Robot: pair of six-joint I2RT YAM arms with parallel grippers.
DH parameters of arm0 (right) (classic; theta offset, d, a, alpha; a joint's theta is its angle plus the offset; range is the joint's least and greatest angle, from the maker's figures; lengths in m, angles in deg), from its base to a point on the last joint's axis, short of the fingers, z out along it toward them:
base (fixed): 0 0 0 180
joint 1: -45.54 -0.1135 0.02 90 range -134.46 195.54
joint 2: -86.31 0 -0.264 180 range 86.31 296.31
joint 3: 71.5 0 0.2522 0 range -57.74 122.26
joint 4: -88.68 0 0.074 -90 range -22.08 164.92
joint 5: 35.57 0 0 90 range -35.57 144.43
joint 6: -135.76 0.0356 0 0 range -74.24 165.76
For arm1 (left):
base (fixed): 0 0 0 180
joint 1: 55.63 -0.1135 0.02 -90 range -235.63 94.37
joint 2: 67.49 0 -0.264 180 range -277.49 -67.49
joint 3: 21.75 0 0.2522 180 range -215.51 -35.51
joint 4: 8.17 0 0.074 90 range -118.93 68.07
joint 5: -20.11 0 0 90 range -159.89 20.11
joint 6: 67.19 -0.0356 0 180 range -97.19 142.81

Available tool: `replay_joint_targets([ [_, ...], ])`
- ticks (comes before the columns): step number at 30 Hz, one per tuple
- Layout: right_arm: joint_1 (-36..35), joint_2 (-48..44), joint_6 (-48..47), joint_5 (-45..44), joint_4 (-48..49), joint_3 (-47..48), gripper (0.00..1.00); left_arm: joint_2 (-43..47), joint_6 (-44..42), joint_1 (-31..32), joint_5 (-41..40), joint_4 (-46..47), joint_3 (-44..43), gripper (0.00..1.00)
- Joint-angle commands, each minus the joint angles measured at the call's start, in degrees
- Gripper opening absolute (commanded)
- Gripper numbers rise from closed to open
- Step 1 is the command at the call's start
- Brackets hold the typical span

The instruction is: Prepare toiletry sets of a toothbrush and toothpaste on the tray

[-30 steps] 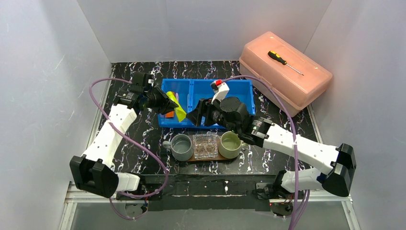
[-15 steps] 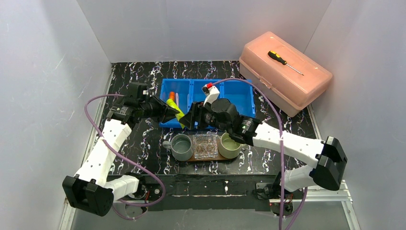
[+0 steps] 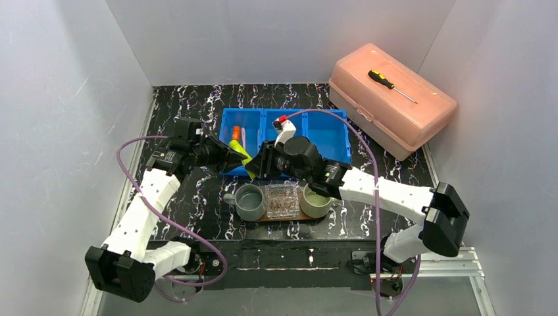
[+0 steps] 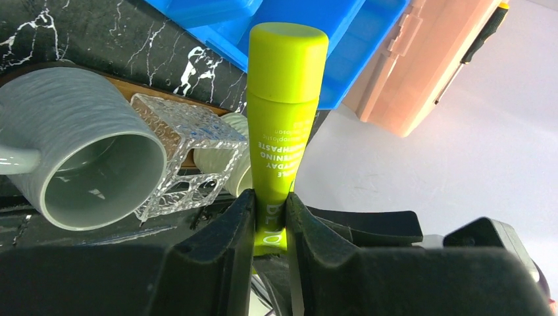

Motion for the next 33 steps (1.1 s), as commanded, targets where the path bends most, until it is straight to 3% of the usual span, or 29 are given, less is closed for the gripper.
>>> replay_joint_targets([
  [1,-0.44,1.16,0.74,0.05,4.1,0.28,0.39,2.19,0.33,-0.24,3.29,2.26,1.45,0.0],
  [8,-0.52,2.89,0.79,1.64,4.98,1.03,0.01,2.5,-1.57,-0.29,5.93,4.45,2.42,0.0],
  [10,-0.53,2.63,0.72,1.38,5.57,0.48,0.01,2.15,-3.54,-0.28,6.84,4.52,2.14,0.0],
  [11,-0.53,2.38,0.61,1.24,5.78,0.21,0.01,2.06,-4.53,-0.24,7.18,4.35,1.99,0.05],
  [16,-0.53,0.42,-0.55,1.34,6.12,-0.77,0.01,2.2,-9.12,-0.3,7.28,3.94,1.81,0.48],
  [19,-0.51,-0.88,-1.56,1.46,5.85,-1.55,0.01,1.97,-11.37,-0.47,8.13,4.53,1.55,0.61],
  [27,-0.53,-6.15,-5.9,0.77,3.19,-3.53,0.01,2.83,-17.57,-1.76,11.17,7.14,1.54,0.73],
  [33,-0.53,-10.1,-10.43,2.26,-0.27,-4.06,0.01,3.94,-23.14,-2.54,12.55,6.83,1.06,0.76],
])
